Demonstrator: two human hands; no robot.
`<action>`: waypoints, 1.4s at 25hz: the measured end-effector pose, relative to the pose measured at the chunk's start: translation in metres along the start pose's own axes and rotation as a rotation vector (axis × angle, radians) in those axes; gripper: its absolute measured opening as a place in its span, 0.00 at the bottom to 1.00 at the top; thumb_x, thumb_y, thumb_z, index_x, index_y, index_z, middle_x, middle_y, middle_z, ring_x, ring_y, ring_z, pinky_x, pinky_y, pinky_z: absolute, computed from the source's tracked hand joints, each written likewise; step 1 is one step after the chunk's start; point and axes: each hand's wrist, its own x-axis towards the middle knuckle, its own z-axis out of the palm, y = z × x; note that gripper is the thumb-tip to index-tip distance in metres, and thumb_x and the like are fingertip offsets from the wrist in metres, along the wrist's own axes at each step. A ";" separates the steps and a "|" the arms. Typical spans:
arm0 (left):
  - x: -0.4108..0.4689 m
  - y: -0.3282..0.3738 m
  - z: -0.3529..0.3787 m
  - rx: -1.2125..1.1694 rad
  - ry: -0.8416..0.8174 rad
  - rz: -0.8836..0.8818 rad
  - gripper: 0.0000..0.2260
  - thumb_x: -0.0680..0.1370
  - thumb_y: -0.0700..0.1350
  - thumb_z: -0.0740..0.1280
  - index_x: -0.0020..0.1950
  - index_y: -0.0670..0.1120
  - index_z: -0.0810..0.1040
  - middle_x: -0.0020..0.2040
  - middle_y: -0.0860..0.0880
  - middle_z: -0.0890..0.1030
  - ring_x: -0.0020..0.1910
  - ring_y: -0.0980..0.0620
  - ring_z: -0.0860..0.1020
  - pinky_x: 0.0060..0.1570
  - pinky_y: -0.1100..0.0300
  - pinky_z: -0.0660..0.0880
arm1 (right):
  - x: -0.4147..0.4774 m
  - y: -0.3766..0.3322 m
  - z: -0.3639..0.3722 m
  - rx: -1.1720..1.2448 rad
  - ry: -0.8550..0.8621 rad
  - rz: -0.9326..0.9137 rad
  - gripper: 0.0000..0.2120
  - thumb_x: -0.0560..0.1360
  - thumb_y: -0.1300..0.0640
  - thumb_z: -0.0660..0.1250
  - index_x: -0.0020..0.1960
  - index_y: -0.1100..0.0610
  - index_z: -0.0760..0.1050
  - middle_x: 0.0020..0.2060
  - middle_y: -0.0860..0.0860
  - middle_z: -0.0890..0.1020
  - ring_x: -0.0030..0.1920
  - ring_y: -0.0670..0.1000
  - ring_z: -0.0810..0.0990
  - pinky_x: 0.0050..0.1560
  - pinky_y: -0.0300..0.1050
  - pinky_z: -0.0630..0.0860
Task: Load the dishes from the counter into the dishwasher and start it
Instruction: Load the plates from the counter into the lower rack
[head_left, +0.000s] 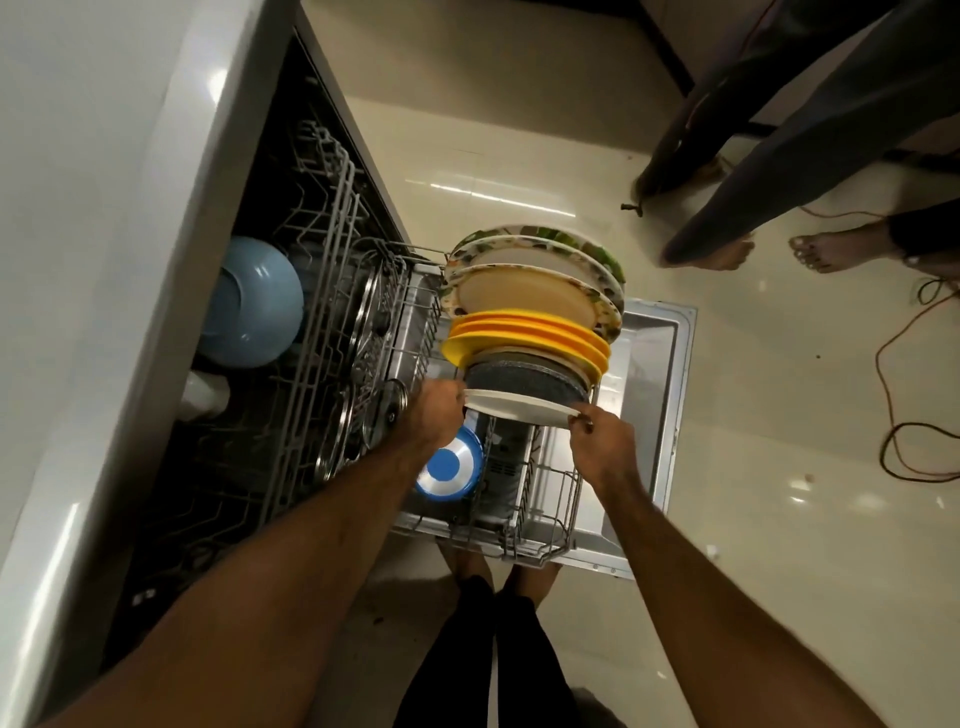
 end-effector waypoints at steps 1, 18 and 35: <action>0.004 -0.003 0.004 -0.011 -0.023 -0.013 0.09 0.85 0.40 0.61 0.57 0.41 0.81 0.46 0.45 0.81 0.40 0.51 0.77 0.35 0.61 0.72 | 0.002 0.001 0.003 -0.009 -0.013 0.009 0.14 0.84 0.59 0.65 0.67 0.55 0.81 0.53 0.55 0.85 0.43 0.53 0.83 0.48 0.51 0.84; 0.006 -0.010 0.025 -0.230 -0.162 -0.069 0.22 0.79 0.43 0.69 0.73 0.49 0.72 0.61 0.45 0.82 0.59 0.45 0.81 0.56 0.53 0.78 | 0.028 -0.010 0.008 -0.173 -0.220 -0.129 0.16 0.83 0.63 0.62 0.70 0.55 0.73 0.59 0.56 0.83 0.47 0.49 0.80 0.37 0.33 0.71; -0.101 0.173 0.140 -0.669 0.046 -0.446 0.32 0.79 0.50 0.67 0.81 0.48 0.61 0.77 0.47 0.69 0.72 0.45 0.71 0.72 0.51 0.70 | 0.059 0.016 -0.097 -0.682 -0.625 -0.735 0.29 0.80 0.54 0.69 0.78 0.51 0.66 0.71 0.53 0.76 0.68 0.57 0.77 0.68 0.53 0.77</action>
